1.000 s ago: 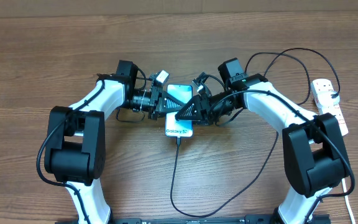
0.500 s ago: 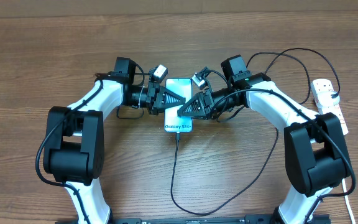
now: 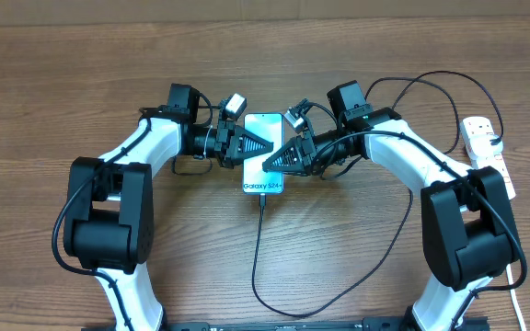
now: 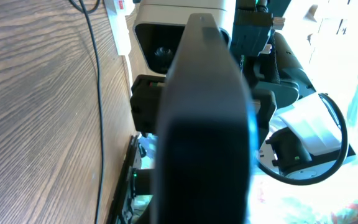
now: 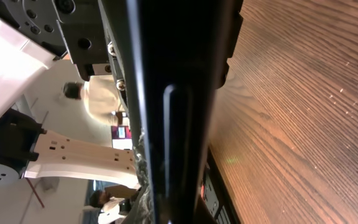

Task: Plug charger to phone and switch on socket

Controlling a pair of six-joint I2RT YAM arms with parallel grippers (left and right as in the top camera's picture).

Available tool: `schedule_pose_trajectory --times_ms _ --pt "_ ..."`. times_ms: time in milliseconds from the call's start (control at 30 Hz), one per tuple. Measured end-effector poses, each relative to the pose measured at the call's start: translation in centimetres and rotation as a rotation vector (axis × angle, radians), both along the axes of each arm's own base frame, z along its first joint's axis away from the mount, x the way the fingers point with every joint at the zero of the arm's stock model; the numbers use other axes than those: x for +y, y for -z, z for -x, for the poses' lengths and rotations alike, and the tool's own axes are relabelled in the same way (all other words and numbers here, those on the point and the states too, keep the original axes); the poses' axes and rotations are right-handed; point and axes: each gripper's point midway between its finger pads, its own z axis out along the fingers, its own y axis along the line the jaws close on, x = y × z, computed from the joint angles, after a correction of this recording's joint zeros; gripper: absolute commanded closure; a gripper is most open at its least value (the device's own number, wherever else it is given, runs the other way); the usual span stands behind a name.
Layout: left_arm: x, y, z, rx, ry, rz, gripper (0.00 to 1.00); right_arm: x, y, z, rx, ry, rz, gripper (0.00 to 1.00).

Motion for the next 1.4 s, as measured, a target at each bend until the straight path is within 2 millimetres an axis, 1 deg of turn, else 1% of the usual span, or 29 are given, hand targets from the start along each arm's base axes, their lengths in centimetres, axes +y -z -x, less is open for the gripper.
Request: schedule_pose_trajectory --times_ms 1000,1033,1067,1100,1167,1200,1267,1400 --pt "0.1 0.3 -0.1 -0.006 -0.006 -0.020 0.96 0.0 0.3 -0.2 0.011 0.019 0.044 0.96" --pt "0.1 0.4 -0.1 -0.006 -0.006 -0.020 0.96 0.0 0.3 -0.2 0.010 0.019 0.045 0.93" --pt "0.1 0.4 -0.1 -0.006 -0.006 -0.020 0.96 0.0 0.3 -0.2 0.011 0.020 0.046 0.85" --pt "0.1 0.5 -0.1 -0.004 -0.007 -0.027 0.96 0.0 0.4 -0.2 0.014 0.022 0.053 0.71" --pt "0.1 0.8 -0.2 0.000 -0.011 -0.050 0.96 0.0 1.2 -0.3 0.010 0.034 0.103 0.47" --pt "0.1 0.9 -0.2 0.003 -0.012 -0.056 0.96 0.0 1.5 -0.4 0.003 0.038 0.118 0.40" --pt "0.1 1.0 -0.2 0.005 -0.013 -0.056 0.96 -0.1 2.0 -0.5 -0.007 0.045 0.147 0.33" --pt "0.1 1.0 -0.2 0.005 -0.013 -0.059 0.96 -0.2 2.5 -0.7 -0.021 0.054 0.176 0.32"
